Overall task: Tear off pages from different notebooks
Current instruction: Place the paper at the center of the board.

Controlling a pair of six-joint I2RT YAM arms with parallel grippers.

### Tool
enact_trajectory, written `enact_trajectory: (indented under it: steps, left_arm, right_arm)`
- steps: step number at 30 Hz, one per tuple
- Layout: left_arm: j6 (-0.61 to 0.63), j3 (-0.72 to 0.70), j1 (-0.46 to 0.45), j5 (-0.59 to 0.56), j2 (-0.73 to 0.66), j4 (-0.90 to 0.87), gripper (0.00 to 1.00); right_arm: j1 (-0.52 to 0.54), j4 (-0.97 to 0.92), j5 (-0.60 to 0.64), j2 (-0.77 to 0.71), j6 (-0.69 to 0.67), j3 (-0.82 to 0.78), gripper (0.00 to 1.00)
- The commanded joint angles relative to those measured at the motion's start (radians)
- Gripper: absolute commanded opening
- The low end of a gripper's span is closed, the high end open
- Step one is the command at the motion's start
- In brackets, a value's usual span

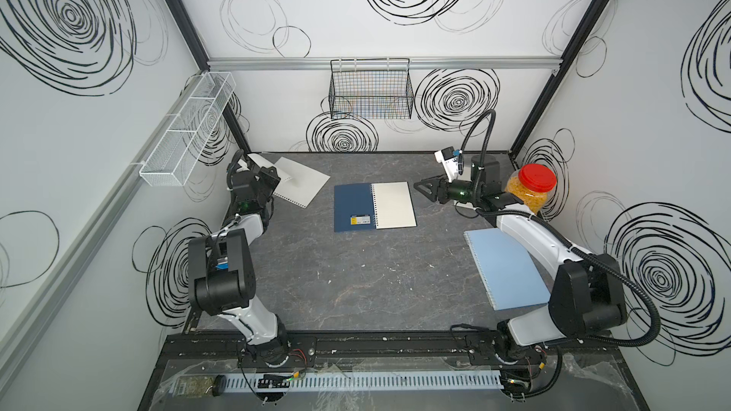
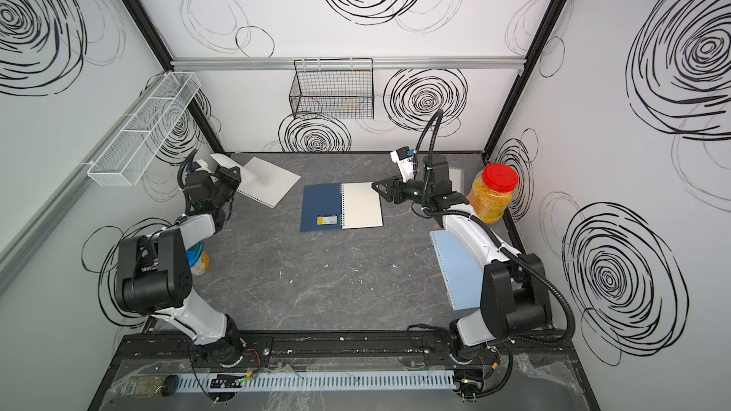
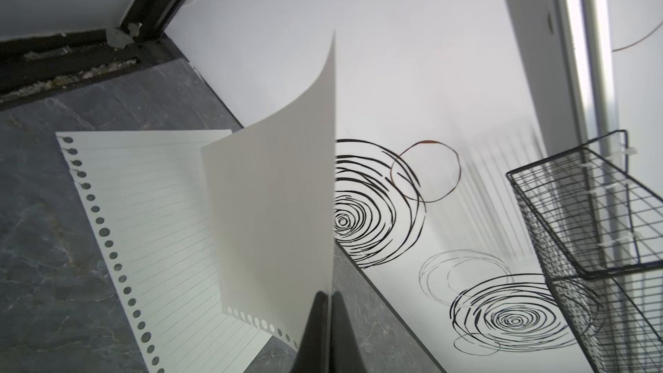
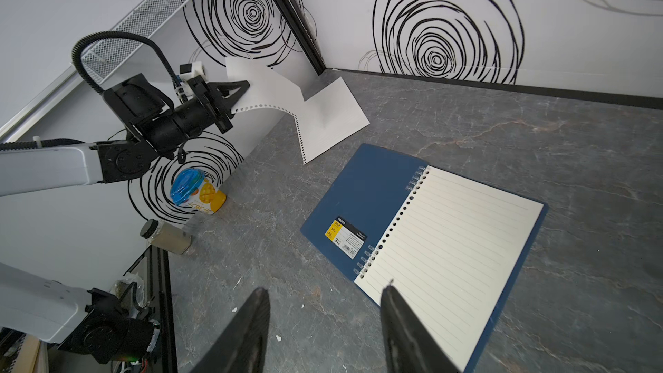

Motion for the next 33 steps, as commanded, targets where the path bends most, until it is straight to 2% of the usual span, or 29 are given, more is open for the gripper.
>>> enact_trajectory:
  steps: [1, 11, 20, 27, 30, 33]
  left_arm:
    - [0.0, -0.023, -0.002, -0.022, 0.01, 0.056, 0.0]
    - [0.014, -0.14, 0.025, -0.122, 0.017, -0.034, 0.0]
    - [0.043, -0.181, 0.049, -0.182, 0.021, -0.119, 0.0]
    - [0.05, -0.176, 0.054, -0.187, 0.026, -0.163, 0.31]
    - [0.053, -0.187, 0.056, -0.209, 0.007, -0.177, 0.42]
    - [0.052, -0.201, 0.055, -0.231, -0.015, -0.184, 0.48]
  right_arm:
    - [-0.004, 0.01, 0.007, -0.042, -0.005, -0.022, 0.53]
    - [-0.01, 0.004, 0.013, -0.047, -0.01, -0.029, 0.53]
    - [-0.01, 0.005, 0.011, -0.044, -0.007, -0.029, 0.53]
    - [-0.011, 0.017, 0.011, -0.043, 0.001, -0.035, 0.53]
    - [-0.011, 0.018, 0.014, -0.047, 0.0, -0.038, 0.53]
    - [-0.011, 0.013, 0.013, -0.047, -0.001, -0.037, 0.53]
